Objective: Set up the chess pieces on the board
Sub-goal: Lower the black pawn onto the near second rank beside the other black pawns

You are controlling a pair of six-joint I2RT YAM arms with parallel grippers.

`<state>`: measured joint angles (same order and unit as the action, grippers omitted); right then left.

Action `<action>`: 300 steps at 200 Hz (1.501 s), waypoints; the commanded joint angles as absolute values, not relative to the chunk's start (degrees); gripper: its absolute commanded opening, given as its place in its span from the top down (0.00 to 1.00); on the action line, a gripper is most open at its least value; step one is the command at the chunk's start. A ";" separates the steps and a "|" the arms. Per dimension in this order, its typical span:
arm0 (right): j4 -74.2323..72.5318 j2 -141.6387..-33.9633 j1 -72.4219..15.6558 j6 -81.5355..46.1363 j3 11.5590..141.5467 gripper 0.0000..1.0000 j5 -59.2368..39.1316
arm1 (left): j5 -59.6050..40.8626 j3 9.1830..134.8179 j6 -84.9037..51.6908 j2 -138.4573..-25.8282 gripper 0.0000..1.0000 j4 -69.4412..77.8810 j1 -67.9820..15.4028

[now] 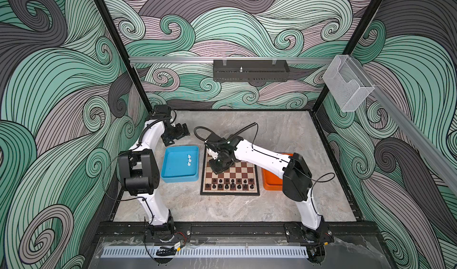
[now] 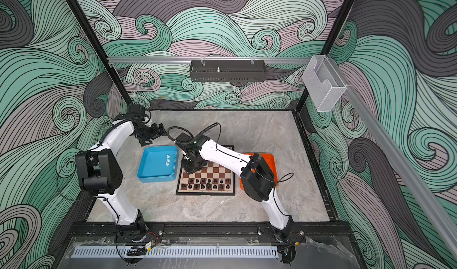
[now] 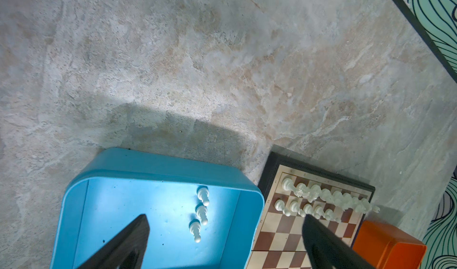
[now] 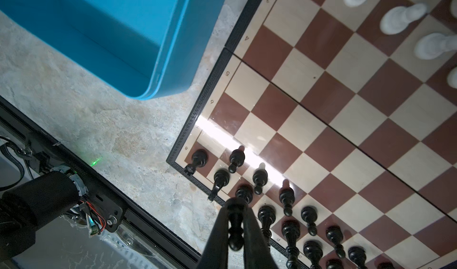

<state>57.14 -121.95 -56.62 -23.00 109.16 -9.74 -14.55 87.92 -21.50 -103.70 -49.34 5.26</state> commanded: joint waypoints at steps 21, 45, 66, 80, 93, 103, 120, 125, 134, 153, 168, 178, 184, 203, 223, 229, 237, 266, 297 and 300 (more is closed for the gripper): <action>59.13 -126.33 -58.56 -23.64 114.47 0.86 -10.37 | -16.28 88.51 -22.54 -104.41 0.01 -50.65 7.52; 59.84 -128.73 -59.23 -23.70 116.01 0.85 -10.38 | -16.60 88.20 -22.68 -104.33 0.01 -50.38 8.17; 59.87 -129.87 -59.31 -23.88 116.49 0.85 -10.34 | -17.29 88.00 -22.93 -104.30 0.02 -50.15 8.60; 60.23 -130.62 -59.28 -23.97 117.08 0.85 -10.36 | -17.71 87.91 -23.04 -104.38 0.01 -49.92 8.78; 60.36 -131.36 -59.41 -24.02 117.61 0.84 -10.42 | -18.01 87.76 -23.12 -104.41 0.01 -49.83 8.95; 60.52 -131.95 -59.48 -24.16 117.95 0.84 -10.37 | -18.19 87.80 -23.28 -104.40 0.01 -49.82 9.10; 60.99 -133.03 -59.67 -24.14 118.90 0.84 -10.55 | -18.54 87.63 -23.38 -104.41 0.01 -49.65 9.31; 61.05 -133.29 -59.72 -24.13 119.17 0.84 -10.66 | -18.63 87.56 -23.38 -104.41 0.01 -49.61 9.32; 61.14 -133.74 -59.80 -24.07 119.55 0.84 -10.79 | -18.71 87.54 -23.46 -104.38 0.01 -49.57 9.40; 61.39 -134.29 -59.82 -24.01 120.05 0.84 -10.75 | -18.96 87.48 -23.62 -104.37 0.02 -49.48 9.51; 61.46 -134.23 -59.85 -23.92 120.34 0.83 -10.58 | -18.98 87.39 -23.60 -104.32 0.02 -49.41 9.56; 61.60 -134.15 -59.85 -23.91 120.42 0.83 -10.59 | -19.05 87.39 -23.56 -104.32 0.01 -49.39 9.67; 61.62 -134.04 -59.85 -23.89 120.42 0.81 -10.47 | -19.07 87.41 -23.60 -104.39 0.01 -49.40 9.67; 61.78 -133.75 -59.84 -23.82 120.33 0.80 -10.37 | -19.24 87.42 -23.64 -104.32 0.01 -49.42 9.74; 61.98 -133.44 -59.80 -23.67 120.01 0.79 -10.38 | -19.25 87.28 -23.69 -104.32 0.02 -49.31 9.82; 61.96 -133.34 -59.85 -23.72 119.86 0.79 -10.37 | -19.32 87.28 -23.64 -104.28 0.01 -49.30 9.84; 62.01 -133.33 -59.85 -23.73 119.62 0.78 -10.42 | -19.34 87.32 -23.65 -104.35 0.01 -49.26 9.84; 61.96 -133.30 -59.93 -23.66 119.02 0.78 -10.82 | -19.34 87.19 -23.64 -104.18 0.01 -49.22 9.84; 62.03 -133.42 -60.17 -23.82 118.58 0.78 -10.90 | -19.36 87.10 -23.64 -104.18 0.01 -49.20 9.84; 61.97 -133.42 -60.20 -23.82 118.52 0.78 -10.91 | -19.36 87.10 -23.64 -104.23 0.01 -49.24 9.84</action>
